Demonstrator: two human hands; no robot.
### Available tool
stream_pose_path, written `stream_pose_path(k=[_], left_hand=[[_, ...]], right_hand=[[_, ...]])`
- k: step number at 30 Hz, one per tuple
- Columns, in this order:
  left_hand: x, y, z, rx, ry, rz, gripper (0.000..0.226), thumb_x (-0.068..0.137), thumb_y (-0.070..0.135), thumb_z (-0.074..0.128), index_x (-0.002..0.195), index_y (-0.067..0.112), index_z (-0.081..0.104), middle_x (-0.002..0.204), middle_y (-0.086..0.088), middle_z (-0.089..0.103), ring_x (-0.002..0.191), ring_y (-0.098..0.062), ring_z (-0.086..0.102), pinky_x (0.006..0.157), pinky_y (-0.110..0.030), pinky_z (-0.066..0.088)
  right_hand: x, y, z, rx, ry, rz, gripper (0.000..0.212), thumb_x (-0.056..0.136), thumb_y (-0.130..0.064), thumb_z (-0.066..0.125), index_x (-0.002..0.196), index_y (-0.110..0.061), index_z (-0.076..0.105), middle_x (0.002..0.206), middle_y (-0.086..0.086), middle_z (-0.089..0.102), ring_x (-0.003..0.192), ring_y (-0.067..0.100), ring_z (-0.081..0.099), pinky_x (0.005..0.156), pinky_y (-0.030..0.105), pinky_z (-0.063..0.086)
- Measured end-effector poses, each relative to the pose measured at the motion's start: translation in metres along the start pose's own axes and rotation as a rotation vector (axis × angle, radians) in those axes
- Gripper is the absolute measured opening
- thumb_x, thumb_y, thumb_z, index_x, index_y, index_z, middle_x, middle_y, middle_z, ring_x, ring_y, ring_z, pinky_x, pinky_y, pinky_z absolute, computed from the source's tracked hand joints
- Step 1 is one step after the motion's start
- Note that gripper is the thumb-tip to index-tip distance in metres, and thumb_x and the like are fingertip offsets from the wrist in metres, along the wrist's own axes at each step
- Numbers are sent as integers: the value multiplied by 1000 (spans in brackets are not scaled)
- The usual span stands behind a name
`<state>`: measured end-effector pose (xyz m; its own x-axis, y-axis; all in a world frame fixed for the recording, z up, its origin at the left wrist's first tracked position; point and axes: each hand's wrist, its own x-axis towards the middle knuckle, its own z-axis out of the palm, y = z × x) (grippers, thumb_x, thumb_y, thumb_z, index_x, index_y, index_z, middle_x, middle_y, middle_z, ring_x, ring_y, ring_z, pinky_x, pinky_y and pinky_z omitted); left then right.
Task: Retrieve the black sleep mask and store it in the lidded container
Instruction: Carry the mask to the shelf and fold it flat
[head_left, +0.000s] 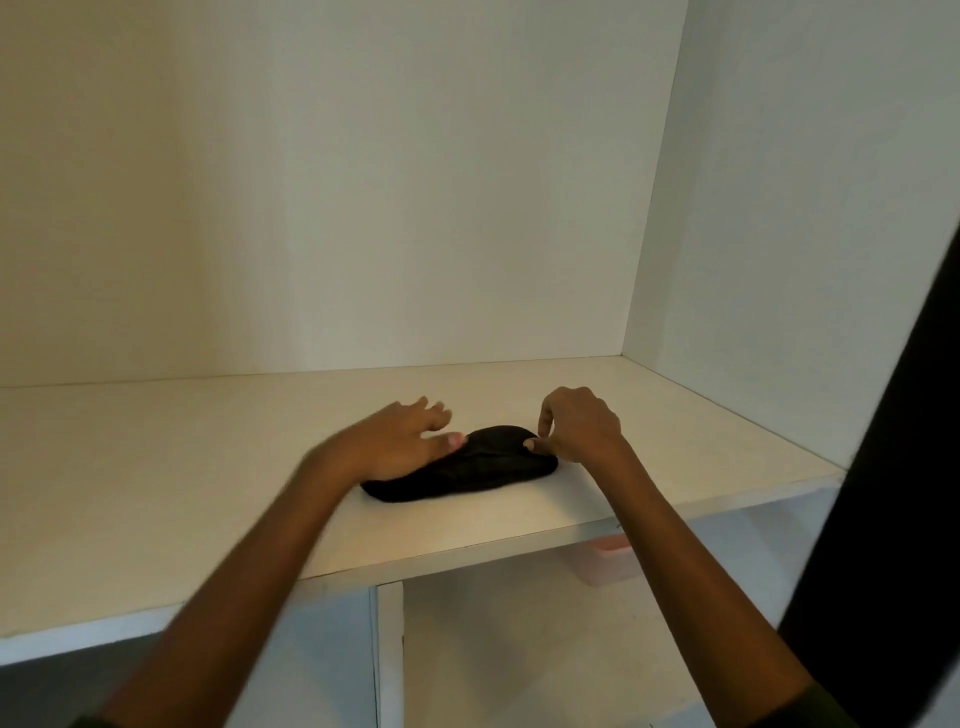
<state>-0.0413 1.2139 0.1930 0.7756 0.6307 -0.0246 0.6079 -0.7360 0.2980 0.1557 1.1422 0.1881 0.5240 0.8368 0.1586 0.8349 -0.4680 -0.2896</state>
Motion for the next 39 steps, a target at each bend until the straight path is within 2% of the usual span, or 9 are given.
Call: stream_pose_path(k=[4, 7, 12, 19, 23, 26, 32, 36, 39], left_hand=[[8, 37, 42, 164, 86, -66, 85, 90, 64, 15, 150, 7, -2, 159, -11, -8, 147, -21, -9, 120, -39, -6], [16, 37, 63, 213, 128, -161, 95, 84, 71, 11, 149, 4, -8, 159, -13, -11, 147, -22, -12, 119, -40, -9], [16, 34, 65, 193, 137, -196, 101, 81, 76, 13, 149, 3, -9, 159, -14, -11, 147, -23, -11, 119, -38, -6], [15, 36, 68, 183, 181, -259, 109, 76, 81, 14, 149, 2, -4, 159, -16, -6, 148, -25, -7, 120, -38, -4], [14, 37, 67, 160, 168, -255, 108, 77, 80, 18, 149, 2, -2, 159, -16, -4, 148, -25, -4, 119, -37, -1], [13, 38, 66, 150, 168, -256, 108, 77, 80, 19, 149, 2, -1, 159, -16, -4, 148, -24, -4, 119, -37, 0], [11, 41, 63, 122, 166, -266, 108, 76, 81, 18, 150, 4, -2, 159, -14, -4, 148, -24, -5, 120, -37, 1], [11, 38, 64, 106, 144, -224, 102, 81, 77, 17, 149, 4, -5, 159, -13, -5, 147, -24, -10, 121, -38, -2], [11, 30, 54, -61, 107, -162, 84, 88, 66, 21, 150, 10, 11, 158, -15, 11, 147, -31, 0, 121, -46, 4]], right_hand=[[-1, 7, 2, 16, -8, 48, 49, 79, -47, 69, 104, -6, 65, 104, 9, 68, 80, 20, 57, 67, 27, 43], [0, 9, 4, 26, -6, 57, 47, 79, -47, 69, 103, -6, 66, 101, 8, 69, 78, 19, 56, 67, 27, 43], [4, 9, 6, 120, -25, 17, 40, 76, -38, 74, 96, -3, 68, 84, 7, 66, 79, 22, 63, 65, 28, 45], [-1, 7, -3, 206, 34, -49, 21, 79, -23, 73, 83, -3, 67, 61, 3, 60, 50, 16, 59, 60, 23, 50], [-7, -5, -11, 261, 176, -139, 15, 74, -10, 73, 85, -2, 67, 78, 10, 65, 69, 24, 67, 63, 28, 53], [-10, -25, -19, 178, 256, -221, 18, 74, -8, 70, 90, -3, 66, 91, 14, 66, 71, 22, 59, 60, 26, 44], [-21, -68, -28, -168, 300, -404, 19, 84, -2, 60, 103, -3, 60, 101, 13, 64, 84, 27, 63, 63, 27, 39], [-31, -96, -30, -332, 277, -546, 18, 82, 6, 60, 97, -3, 59, 84, 8, 58, 73, 23, 55, 63, 26, 39], [-37, -117, -26, -416, 263, -647, 19, 79, 11, 59, 78, -5, 49, 61, 1, 33, 63, 19, 46, 63, 25, 38]])
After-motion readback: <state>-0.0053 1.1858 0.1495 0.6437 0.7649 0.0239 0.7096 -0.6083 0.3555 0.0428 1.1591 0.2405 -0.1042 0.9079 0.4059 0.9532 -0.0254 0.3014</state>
